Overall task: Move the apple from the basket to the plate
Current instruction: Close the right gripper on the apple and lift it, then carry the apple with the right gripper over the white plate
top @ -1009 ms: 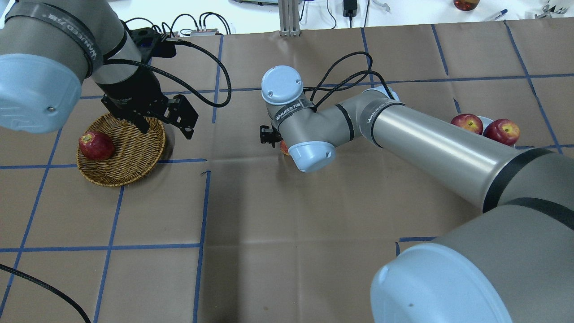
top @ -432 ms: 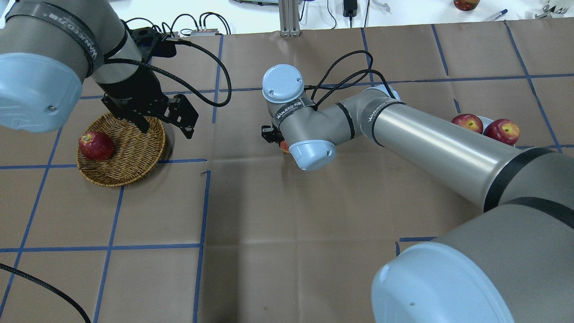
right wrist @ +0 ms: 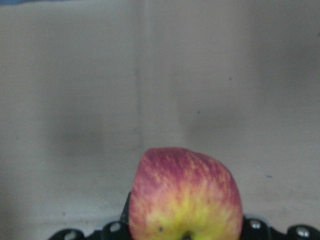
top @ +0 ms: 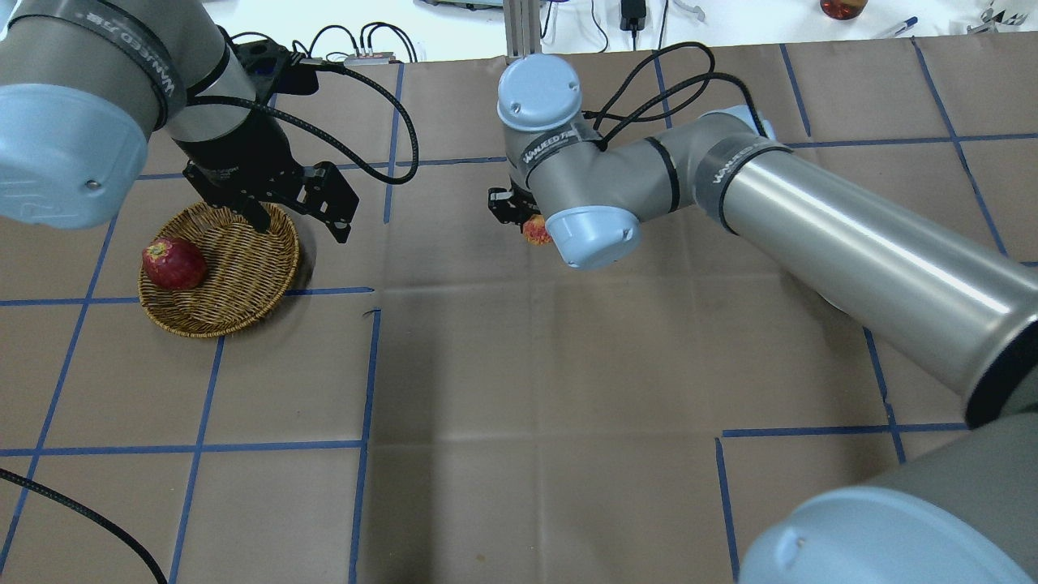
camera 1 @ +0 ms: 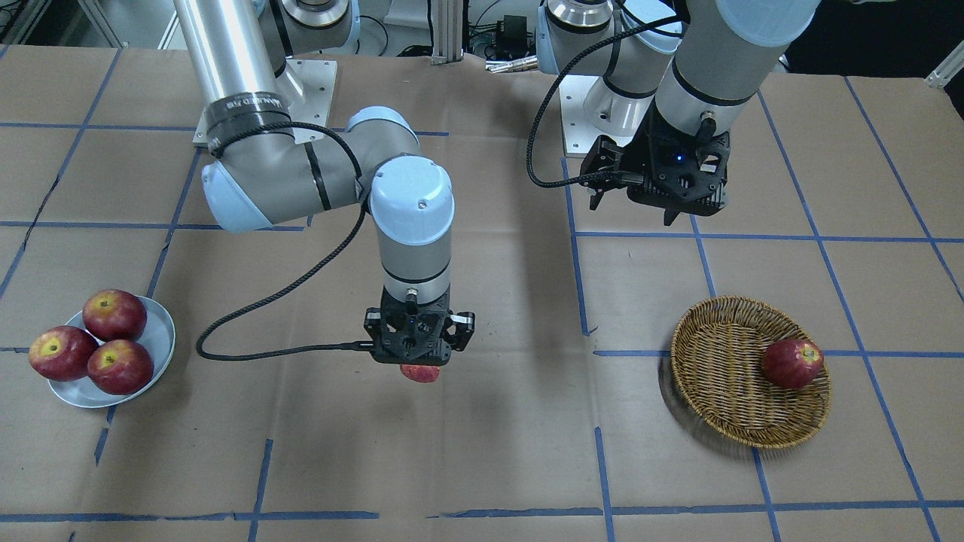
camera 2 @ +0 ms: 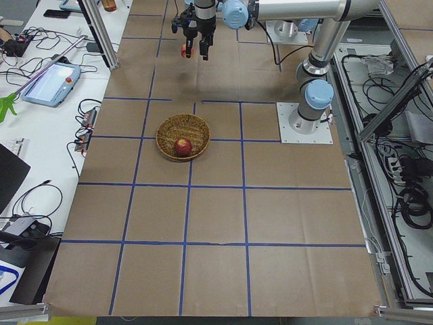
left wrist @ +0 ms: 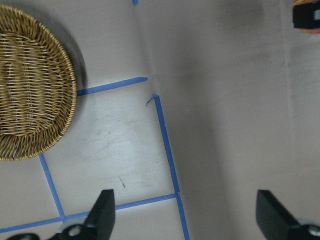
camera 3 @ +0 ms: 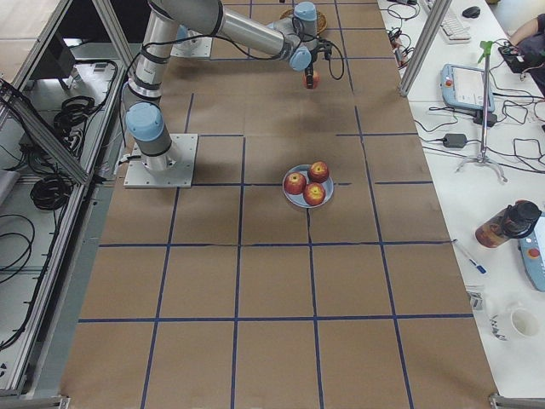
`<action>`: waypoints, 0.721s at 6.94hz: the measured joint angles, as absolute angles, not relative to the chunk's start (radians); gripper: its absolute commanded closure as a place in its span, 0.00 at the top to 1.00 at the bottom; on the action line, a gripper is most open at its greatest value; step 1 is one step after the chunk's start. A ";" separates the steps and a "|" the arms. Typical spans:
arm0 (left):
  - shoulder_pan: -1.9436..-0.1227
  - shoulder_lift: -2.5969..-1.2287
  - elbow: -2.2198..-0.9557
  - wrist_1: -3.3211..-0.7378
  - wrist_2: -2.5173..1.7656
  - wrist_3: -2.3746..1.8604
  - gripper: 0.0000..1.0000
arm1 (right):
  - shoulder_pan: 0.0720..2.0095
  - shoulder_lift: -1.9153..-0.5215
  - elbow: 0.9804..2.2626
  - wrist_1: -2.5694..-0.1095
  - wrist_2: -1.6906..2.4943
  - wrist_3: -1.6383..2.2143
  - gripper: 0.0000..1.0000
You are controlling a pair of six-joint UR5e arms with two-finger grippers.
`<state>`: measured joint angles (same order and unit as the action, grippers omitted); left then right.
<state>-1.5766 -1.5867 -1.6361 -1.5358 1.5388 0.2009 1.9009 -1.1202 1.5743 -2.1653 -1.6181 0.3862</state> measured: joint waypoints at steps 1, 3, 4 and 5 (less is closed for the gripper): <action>-1.577 -1.589 -1.633 -1.537 1.540 0.201 0.99 | 1.842 -1.190 1.572 -2.075 -1.614 0.319 0.49; -1.578 -1.589 -1.635 -1.538 1.540 0.201 0.99 | 1.671 -1.313 1.597 -1.939 -1.612 0.100 0.49; -1.579 -1.589 -1.638 -1.538 1.540 0.201 0.99 | 1.565 -1.360 1.629 -1.915 -1.613 -0.043 0.49; -1.579 -1.589 -1.642 -1.538 1.540 0.200 0.99 | 1.466 -1.393 1.661 -1.912 -1.615 -0.176 0.48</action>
